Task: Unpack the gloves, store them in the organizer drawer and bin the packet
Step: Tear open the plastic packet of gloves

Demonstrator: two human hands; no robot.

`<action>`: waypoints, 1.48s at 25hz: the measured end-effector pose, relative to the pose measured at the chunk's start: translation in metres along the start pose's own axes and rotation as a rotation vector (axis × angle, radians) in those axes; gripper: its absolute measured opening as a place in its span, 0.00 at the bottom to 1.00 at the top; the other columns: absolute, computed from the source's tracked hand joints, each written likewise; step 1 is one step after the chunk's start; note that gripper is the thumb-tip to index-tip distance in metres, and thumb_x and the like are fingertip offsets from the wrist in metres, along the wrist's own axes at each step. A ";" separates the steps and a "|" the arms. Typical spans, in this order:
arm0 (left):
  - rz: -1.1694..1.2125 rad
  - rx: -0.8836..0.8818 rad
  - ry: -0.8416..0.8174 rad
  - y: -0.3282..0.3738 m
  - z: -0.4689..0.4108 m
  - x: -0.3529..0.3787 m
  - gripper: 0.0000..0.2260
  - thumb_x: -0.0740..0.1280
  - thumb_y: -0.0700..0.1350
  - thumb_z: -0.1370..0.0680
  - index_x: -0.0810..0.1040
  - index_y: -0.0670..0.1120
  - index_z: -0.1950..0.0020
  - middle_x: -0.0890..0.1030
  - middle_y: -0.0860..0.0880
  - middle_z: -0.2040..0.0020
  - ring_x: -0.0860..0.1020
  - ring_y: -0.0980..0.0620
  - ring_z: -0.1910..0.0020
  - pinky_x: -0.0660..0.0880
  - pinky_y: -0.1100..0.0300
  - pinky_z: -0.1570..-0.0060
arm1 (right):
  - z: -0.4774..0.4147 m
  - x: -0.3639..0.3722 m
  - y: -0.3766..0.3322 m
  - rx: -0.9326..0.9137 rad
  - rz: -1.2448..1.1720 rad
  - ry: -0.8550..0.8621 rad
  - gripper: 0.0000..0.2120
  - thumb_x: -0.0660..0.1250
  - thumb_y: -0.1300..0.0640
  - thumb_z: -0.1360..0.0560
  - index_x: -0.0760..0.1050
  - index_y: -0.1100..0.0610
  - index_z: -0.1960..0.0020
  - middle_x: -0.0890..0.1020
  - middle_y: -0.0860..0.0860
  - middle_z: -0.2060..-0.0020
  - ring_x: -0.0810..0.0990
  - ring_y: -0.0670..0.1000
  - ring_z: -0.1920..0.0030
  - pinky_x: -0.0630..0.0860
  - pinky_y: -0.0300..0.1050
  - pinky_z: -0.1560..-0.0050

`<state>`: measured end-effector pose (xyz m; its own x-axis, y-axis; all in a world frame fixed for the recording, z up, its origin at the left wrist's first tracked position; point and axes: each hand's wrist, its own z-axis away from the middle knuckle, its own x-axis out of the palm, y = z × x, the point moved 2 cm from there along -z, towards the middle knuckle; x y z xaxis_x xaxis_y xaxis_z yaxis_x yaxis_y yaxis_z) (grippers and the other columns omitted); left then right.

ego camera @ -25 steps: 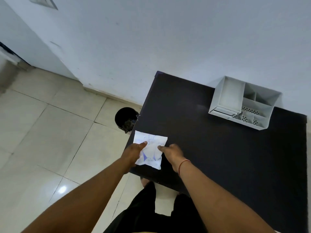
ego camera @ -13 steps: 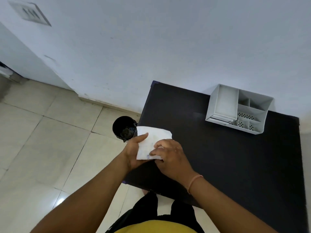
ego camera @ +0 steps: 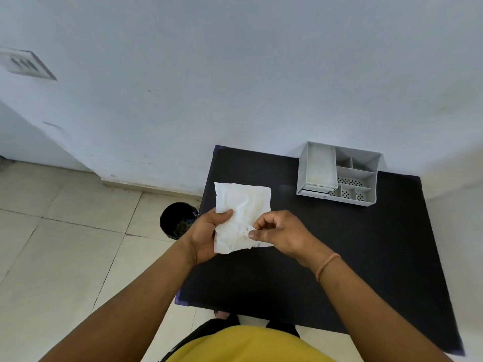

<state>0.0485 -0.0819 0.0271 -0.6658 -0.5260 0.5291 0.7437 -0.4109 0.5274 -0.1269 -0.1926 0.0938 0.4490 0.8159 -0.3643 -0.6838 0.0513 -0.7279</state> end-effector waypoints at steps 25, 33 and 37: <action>-0.389 0.116 0.120 -0.022 0.068 0.068 0.20 0.76 0.54 0.23 0.80 0.48 0.34 0.87 0.43 0.41 0.88 0.43 0.45 0.85 0.43 0.42 | 0.037 0.014 0.021 0.068 -0.556 0.159 0.05 0.78 0.61 0.25 0.84 0.57 0.50 0.88 0.56 0.52 0.88 0.59 0.49 0.87 0.55 0.49; -0.584 0.202 0.156 -0.027 0.070 0.083 0.08 0.68 0.45 0.15 0.87 0.46 0.45 0.90 0.45 0.50 0.90 0.47 0.53 0.87 0.49 0.50 | 0.062 0.021 0.036 0.077 -0.827 0.032 0.24 0.75 0.73 0.26 0.76 0.59 0.33 0.87 0.61 0.51 0.89 0.61 0.48 0.86 0.60 0.42; -0.597 0.164 0.186 -0.036 0.068 0.076 0.12 0.63 0.45 0.13 0.87 0.45 0.43 0.89 0.43 0.48 0.90 0.44 0.51 0.87 0.47 0.47 | 0.067 0.019 0.040 0.118 -0.859 0.058 0.23 0.75 0.71 0.25 0.76 0.58 0.33 0.88 0.60 0.51 0.89 0.63 0.46 0.86 0.60 0.42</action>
<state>-0.0330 -0.0568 0.0935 -0.9295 -0.3689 -0.0032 0.2201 -0.5614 0.7977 -0.1846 -0.1363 0.0965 0.8635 0.4367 0.2525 -0.1480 0.6979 -0.7008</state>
